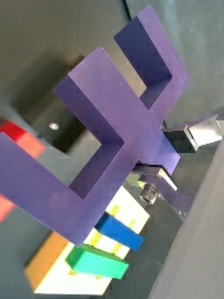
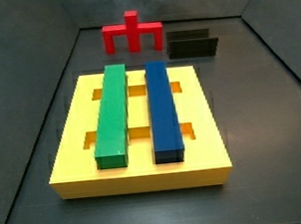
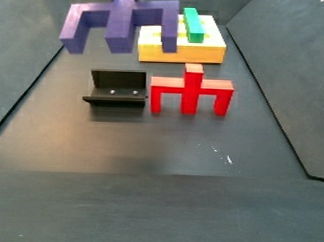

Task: Pick up the purple object. Move up. Place the purple object on the fixture. Regrasp the purple object. Move to above the board. Insert the purple object.
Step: Place the purple object on the fixture.

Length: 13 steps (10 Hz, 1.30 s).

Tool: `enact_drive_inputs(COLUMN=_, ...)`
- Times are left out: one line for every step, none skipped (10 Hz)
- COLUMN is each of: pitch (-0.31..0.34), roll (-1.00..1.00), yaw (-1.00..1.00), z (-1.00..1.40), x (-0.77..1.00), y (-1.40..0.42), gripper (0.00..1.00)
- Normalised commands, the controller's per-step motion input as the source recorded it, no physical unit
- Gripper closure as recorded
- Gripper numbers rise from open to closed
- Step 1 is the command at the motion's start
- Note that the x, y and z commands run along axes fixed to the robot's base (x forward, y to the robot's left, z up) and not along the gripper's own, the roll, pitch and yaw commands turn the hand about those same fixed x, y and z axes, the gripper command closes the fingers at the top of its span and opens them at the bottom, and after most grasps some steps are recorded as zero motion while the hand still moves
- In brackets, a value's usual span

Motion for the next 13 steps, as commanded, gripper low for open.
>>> enact_drive_inputs(pitch=0.086, roll=-0.41, yaw=0.00, z=0.13, x=1.00, y=-0.41, gripper=1.00)
enact_drive_inputs(pitch=0.117, roll=-0.40, yaw=0.00, z=0.08, x=1.00, y=-0.37, gripper=1.00)
enact_drive_inputs(pitch=0.023, roll=-0.51, yaw=0.00, z=0.00, x=0.92, y=-0.26, gripper=1.00)
enact_drive_inputs(pitch=0.000, roll=-0.81, yaw=0.07, z=-0.09, x=0.72, y=-0.08, gripper=1.00)
enact_drive_inputs(pitch=0.000, roll=-0.87, yaw=0.13, z=-0.12, x=0.61, y=-0.04, gripper=1.00)
enact_drive_inputs(pitch=0.000, roll=-0.91, yaw=0.15, z=-0.09, x=0.55, y=-0.01, gripper=1.00)
enact_drive_inputs(pitch=0.000, roll=-0.89, yaw=0.20, z=-0.10, x=0.51, y=-0.01, gripper=1.00)
enact_drive_inputs(pitch=0.000, roll=-0.88, yaw=0.21, z=-0.11, x=0.50, y=-0.02, gripper=1.00)
enact_drive_inputs(pitch=0.000, roll=-0.89, yaw=0.22, z=-0.10, x=0.50, y=-0.01, gripper=1.00)
enact_drive_inputs(pitch=0.000, roll=-0.86, yaw=0.19, z=-0.19, x=0.53, y=0.00, gripper=1.00)
enact_drive_inputs(pitch=0.000, roll=-0.47, yaw=0.01, z=-0.39, x=0.42, y=0.10, gripper=1.00)
enact_drive_inputs(pitch=0.000, roll=-0.21, yaw=0.00, z=-0.48, x=0.36, y=0.13, gripper=1.00)
enact_drive_inputs(pitch=0.000, roll=-0.02, yaw=-0.05, z=-0.66, x=0.23, y=0.06, gripper=1.00)
